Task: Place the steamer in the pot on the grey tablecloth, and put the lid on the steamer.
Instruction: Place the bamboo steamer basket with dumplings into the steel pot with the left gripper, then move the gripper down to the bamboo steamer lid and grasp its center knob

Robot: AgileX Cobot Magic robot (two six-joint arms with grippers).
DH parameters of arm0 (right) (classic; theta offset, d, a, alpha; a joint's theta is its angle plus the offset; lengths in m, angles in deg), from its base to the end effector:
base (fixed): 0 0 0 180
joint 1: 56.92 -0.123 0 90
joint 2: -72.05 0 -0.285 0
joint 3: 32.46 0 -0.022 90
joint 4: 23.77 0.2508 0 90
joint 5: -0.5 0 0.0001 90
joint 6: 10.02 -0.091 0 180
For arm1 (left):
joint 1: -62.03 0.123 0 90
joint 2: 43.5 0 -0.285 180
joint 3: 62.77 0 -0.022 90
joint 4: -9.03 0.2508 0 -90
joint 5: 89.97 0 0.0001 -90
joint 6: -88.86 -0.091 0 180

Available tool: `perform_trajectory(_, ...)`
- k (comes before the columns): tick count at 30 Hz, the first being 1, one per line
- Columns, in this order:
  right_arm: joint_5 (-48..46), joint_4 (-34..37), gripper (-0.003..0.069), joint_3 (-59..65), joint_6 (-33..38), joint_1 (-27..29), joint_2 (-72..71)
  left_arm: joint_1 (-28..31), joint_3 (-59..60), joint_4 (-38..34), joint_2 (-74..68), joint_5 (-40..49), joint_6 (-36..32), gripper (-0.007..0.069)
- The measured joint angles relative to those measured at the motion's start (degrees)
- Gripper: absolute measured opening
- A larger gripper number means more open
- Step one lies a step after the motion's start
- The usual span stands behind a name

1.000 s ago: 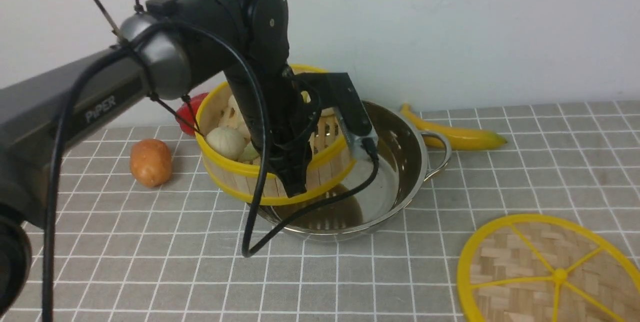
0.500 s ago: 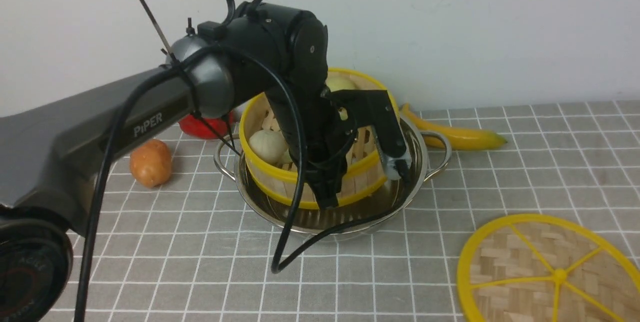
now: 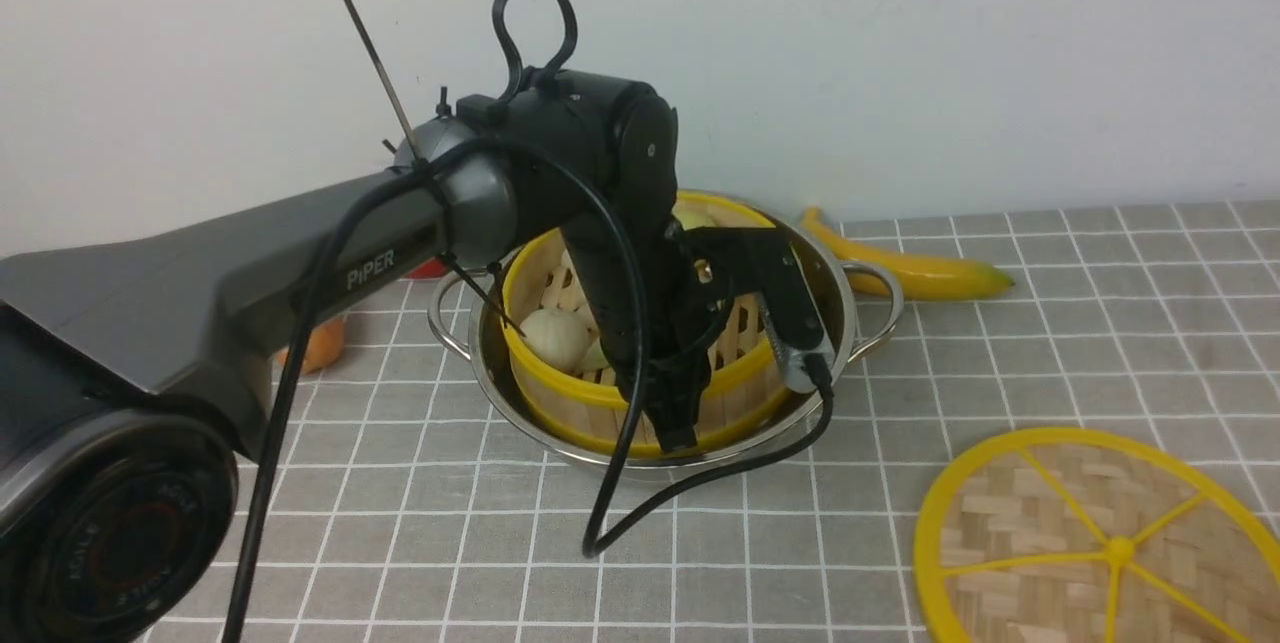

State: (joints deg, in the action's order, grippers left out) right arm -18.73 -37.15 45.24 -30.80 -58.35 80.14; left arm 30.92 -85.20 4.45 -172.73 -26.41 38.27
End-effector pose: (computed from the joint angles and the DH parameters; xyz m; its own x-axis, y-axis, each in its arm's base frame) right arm 0.0543 -0.0056 0.1806 -0.2415 0.1349 -0.9610 0.0838 0.9895 0.1178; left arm 0.3750 -0.2339 0.2029 -0.1647 0.9725 -0.1645 0.9805 0.1795 0.0798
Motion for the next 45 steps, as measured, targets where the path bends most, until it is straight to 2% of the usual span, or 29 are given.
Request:
perform_trajectory(12, 0.0, 0.0, 0.0242, 0.0, 0.0, 0.0, 0.0, 0.0, 0.0, -0.9, -0.3, -1.4, 0.0, 0.0043)
perform_trajectory(16, 0.0, 0.0, 0.0242, 0.0, 0.0, 0.0, 0.0, 0.0, 0.0, -1.7, -0.3, -1.2, 0.0, 0.0081)
perform_trajectory(18, 0.0, 0.0, 0.0242, 0.0, 0.0, 0.0, 0.0, 0.0, -0.1, -2.2, -0.3, -0.8, 0.0, 0.0125)
perform_trajectory(19, 0.0, 0.0, 0.0242, 0.0, 0.0, 0.0, 0.0, 0.0, -0.2, -2.5, -0.2, -0.2, 0.0, 0.0195)
perform_trajectory(20, 0.0, 0.0, 0.0242, 0.0, 0.0, 0.0, 0.0, 0.0, -0.2, -2.5, -0.2, 0.1, 0.0, 0.0204)
perform_trajectory(24, 0.0, 0.0, 0.0242, 0.0, 0.0, 0.0, 0.0, 0.0, -0.5, -2.0, 0.0, 1.0, 0.0, 0.0413)
perform_trajectory(26, 0.0, 0.0, 0.0242, 0.0, 0.0, 0.0, 0.0, 0.0, -0.6, -1.9, 0.1, 1.0, 0.1, 0.0449)
perform_trajectory(28, 0.0, 0.0, 0.0242, 0.0, 0.0, 0.0, 0.0, 0.0, -1.1, -1.6, 0.7, 1.4, 1.1, 0.0521)
perform_trajectory(32, 0.0, 0.0, 0.0242, 0.0, 0.0, 0.0, 0.0, 0.0, -5.8, 0.0, 3.1, 4.4, 6.2, 0.0572)
perform_trajectory(35, 0.0, 0.0, 0.0242, 0.0, 0.0, 0.0, 0.0, 0.0, -9.4, 1.2, 4.7, 5.4, 9.8, 0.0575)
perform_trajectory(40, 0.0, 0.0, 0.0242, 0.0, 0.0, 0.0, 0.0, 0.0, -19.6, 3.7, 8.2, 5.7, 22.0, 0.0575)
perform_trajectory(45, 0.0, 0.0, 0.0242, 0.0, 0.0, 0.0, 0.0, 0.0, -25.0, 3.8, 8.9, 5.7, 27.2, 0.0575)
